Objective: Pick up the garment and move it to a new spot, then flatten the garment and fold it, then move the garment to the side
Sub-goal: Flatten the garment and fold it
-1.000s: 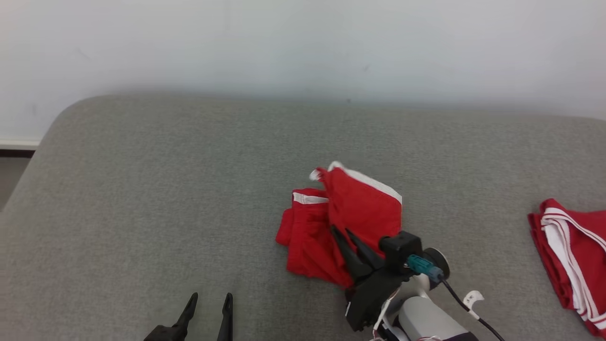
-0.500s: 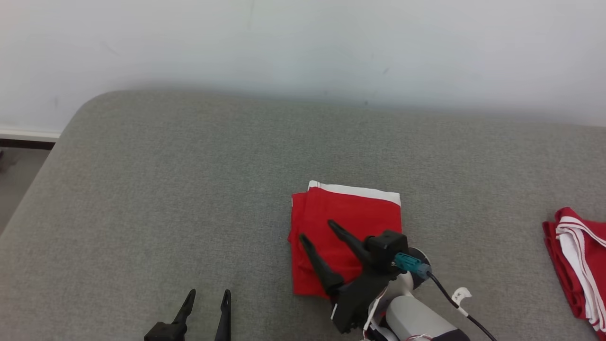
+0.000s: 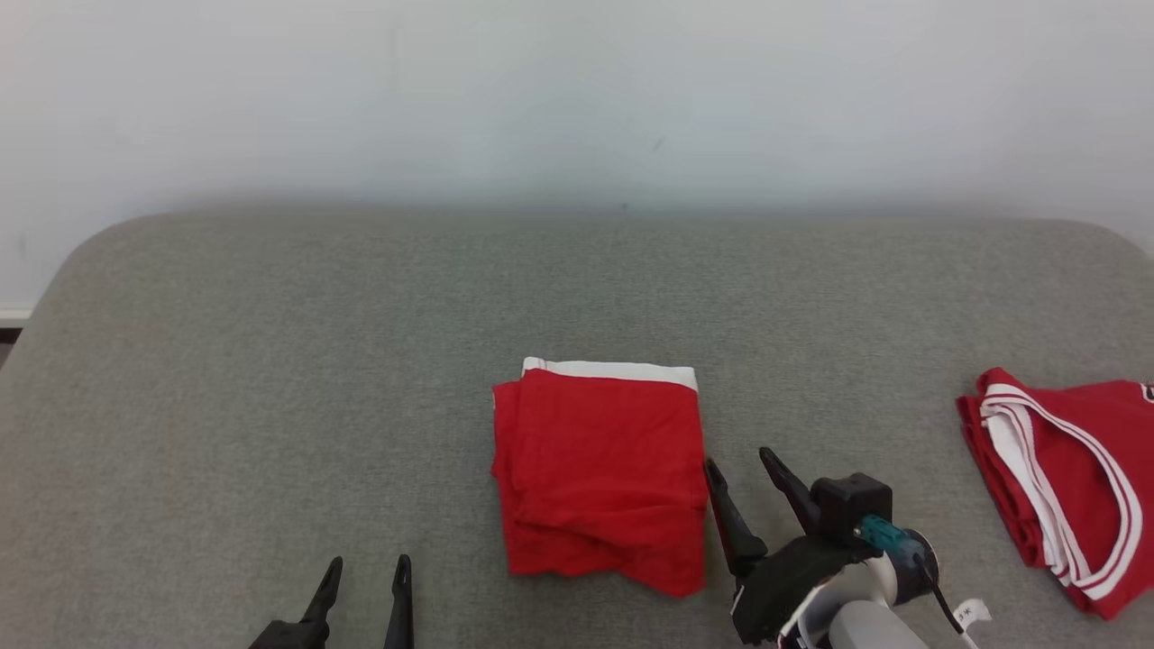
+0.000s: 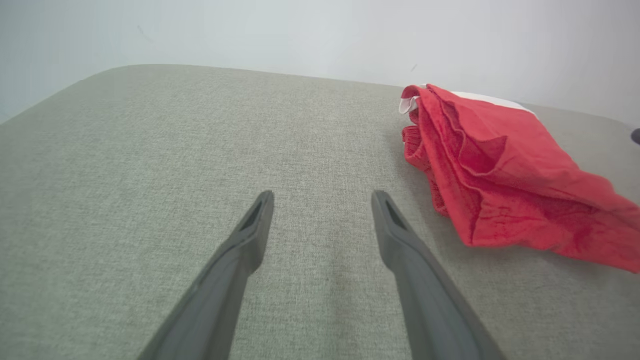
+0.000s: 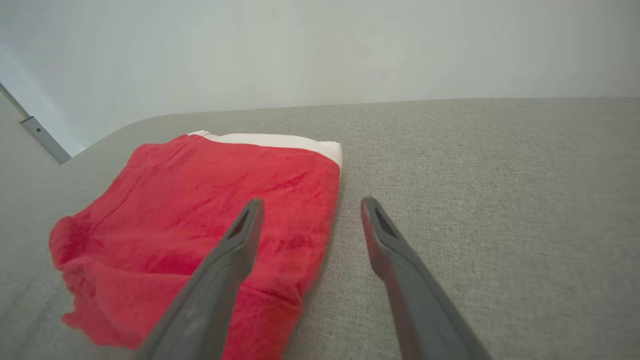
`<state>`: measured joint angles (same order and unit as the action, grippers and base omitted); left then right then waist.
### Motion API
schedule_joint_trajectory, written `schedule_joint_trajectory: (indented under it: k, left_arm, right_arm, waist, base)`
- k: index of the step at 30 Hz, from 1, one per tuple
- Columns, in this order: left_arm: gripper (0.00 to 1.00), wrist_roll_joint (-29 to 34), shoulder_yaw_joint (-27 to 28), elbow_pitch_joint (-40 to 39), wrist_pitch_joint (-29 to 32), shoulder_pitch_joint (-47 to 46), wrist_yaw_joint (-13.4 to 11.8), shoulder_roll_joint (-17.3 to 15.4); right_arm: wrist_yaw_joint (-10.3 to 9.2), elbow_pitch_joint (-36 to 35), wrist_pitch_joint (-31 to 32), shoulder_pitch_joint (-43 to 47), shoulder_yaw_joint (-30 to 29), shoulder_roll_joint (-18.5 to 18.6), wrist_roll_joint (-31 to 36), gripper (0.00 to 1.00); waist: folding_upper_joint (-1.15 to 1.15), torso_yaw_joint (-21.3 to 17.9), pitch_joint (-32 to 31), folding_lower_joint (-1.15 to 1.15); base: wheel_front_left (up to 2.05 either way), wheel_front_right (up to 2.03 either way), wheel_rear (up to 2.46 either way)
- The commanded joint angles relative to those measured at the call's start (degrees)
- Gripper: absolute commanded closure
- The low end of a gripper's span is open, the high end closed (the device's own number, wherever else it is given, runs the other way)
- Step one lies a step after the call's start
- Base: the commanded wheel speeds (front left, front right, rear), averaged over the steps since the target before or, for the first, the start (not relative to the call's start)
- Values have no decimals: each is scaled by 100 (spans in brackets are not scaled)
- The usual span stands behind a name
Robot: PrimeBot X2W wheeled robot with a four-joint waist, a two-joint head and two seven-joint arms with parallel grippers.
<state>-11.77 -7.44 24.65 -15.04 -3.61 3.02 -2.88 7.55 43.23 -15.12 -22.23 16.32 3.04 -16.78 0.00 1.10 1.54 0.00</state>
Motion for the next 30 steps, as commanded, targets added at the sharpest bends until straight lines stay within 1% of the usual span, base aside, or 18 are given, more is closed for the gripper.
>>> schedule_joint_trajectory:
  k: [1, 7, 16, 23, 30]
  left_arm:
    - [0, 31, 25, -32, -18, 58, -16, -1]
    - [0, 100, 227, -82, -18, 136, -23, -1]
    - [0, 308, 433, -192, -17, 251, -32, -1]
    - [0, 422, 628, -349, -18, 419, -76, 0]
    - [0, 453, 700, -421, -18, 562, -34, 0]
  right_arm:
    - [-17, -31, 3, 116, -89, -19, 125, 0]
    - [-17, -273, 2, 497, -733, -18, 565, 0]
    - [-17, -771, 2, 918, -1254, -18, 846, 0]
    - [-17, -1193, 3, 1156, -1401, -17, 844, 0]
    - [-17, -1417, 3, 1316, -1385, -17, 797, 0]
  waist:
    - [0, -140, -26, 0]
    - [0, -461, -48, 0]
    - [0, -767, -119, 0]
    - [0, -927, -221, 0]
    - [0, -939, -293, 0]
  base:
    - [0, 0, 0]
    - [0, 0, 0]
    - [0, 0, 0]
    - [0, 0, 0]
    - [0, 0, 0]
